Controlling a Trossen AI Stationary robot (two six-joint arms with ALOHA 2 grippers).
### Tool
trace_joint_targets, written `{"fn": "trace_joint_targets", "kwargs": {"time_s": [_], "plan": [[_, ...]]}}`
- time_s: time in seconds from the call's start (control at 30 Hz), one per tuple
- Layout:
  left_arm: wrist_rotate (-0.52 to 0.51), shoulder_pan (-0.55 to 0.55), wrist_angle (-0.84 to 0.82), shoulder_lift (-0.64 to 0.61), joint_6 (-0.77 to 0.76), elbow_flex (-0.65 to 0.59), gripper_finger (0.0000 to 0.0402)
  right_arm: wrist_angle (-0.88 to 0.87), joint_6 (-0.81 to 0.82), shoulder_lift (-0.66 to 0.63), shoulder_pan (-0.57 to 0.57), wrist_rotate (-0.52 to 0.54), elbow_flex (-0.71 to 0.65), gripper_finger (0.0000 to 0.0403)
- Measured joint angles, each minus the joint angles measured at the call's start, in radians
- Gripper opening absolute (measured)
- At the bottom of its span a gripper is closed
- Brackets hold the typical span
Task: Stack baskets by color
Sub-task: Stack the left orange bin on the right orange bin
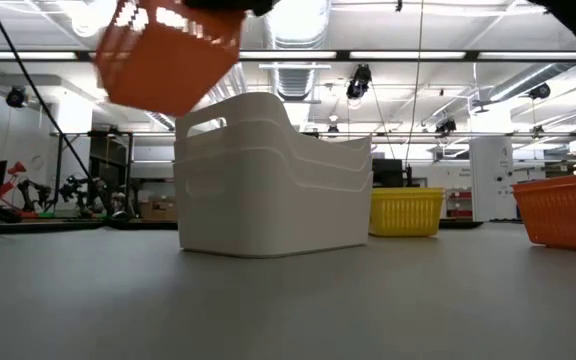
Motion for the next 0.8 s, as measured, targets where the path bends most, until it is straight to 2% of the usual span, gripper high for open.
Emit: {"fn": "trace_joint_targets", "kwargs": {"time_s": [0.07,0.3,0.43,0.63,0.7,0.8], "plan": [[-0.052,0.000,0.029,-0.014,0.006,0.000,0.0173,-0.048,-0.005,-0.037,0.009,0.076,-0.004,0.0009],[-0.065,0.000,0.053,-0.016,-0.003,-0.015,0.0173,-0.125,0.044,-0.200,0.070,0.276,-0.127,0.0009],[-0.065,0.000,0.118,0.007,0.021,-0.048,0.0173,-0.072,0.127,-0.330,0.124,0.450,-0.282,0.0009],[-0.064,0.000,0.213,0.048,0.106,-0.081,0.0173,0.079,0.295,-0.528,0.203,0.615,-0.578,0.0008],[-0.065,0.001,0.225,0.057,0.109,-0.076,0.0173,0.114,0.355,-0.584,0.238,0.714,-0.665,0.0008],[-0.066,0.001,0.249,0.067,0.111,-0.076,0.0173,0.120,0.421,-0.661,0.310,0.925,-0.763,0.0008]]}}
